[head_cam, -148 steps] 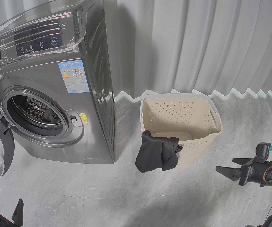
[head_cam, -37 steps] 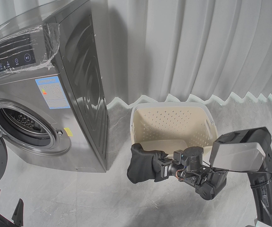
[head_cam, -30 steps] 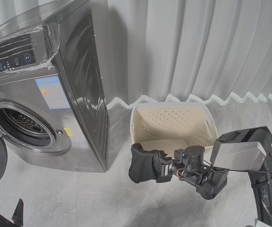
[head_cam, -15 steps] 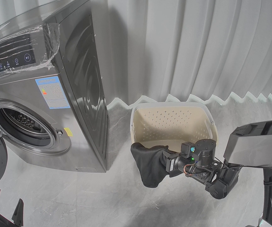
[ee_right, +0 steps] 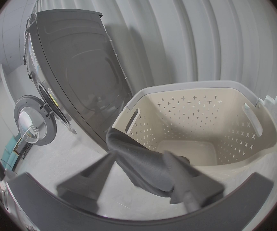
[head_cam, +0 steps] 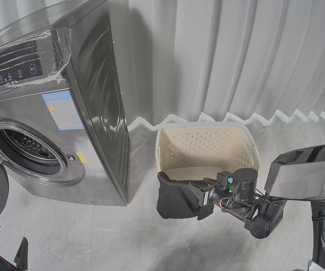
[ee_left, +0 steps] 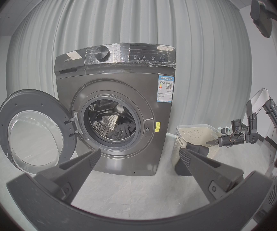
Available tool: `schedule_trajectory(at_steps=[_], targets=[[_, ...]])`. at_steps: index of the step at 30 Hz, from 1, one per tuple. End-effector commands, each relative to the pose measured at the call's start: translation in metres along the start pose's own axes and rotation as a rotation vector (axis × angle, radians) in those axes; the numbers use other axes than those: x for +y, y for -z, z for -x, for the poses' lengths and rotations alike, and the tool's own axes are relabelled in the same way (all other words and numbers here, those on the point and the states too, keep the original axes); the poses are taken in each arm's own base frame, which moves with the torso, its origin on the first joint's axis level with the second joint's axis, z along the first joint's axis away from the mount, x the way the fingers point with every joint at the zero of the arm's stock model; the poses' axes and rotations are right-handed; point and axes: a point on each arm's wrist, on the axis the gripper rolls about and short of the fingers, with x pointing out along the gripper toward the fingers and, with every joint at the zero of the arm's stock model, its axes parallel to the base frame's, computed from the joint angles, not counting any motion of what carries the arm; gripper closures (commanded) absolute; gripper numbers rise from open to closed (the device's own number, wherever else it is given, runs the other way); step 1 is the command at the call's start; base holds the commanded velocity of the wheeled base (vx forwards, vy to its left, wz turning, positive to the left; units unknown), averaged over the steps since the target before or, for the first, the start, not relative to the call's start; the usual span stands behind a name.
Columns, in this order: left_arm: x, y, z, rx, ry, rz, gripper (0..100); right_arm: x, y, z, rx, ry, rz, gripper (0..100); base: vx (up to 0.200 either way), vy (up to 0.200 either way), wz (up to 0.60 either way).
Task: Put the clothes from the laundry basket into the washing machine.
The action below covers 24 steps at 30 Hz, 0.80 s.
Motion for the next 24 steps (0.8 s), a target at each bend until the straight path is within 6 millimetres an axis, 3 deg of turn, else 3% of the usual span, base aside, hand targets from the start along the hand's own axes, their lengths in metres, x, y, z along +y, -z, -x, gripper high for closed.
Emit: schedule_trajectory(at_steps=[1,10,24], targets=[[0.000,0.005,0.000,0.000,0.001,0.001,0,-0.002,0.010,-0.004,0.029,0.005,0.004,0,0.000,0.000,0.00],[0.000,0.005,0.000,0.000,0.001,0.002,0,-0.029,0.026,-0.028,0.055,-0.029,0.081,0,0.000,0.000,0.00],[0.000,0.005,0.000,0.002,0.008,0.001,0,-0.026,0.032,-0.050,0.047,-0.080,0.101,0,0.000,0.000,0.00]])
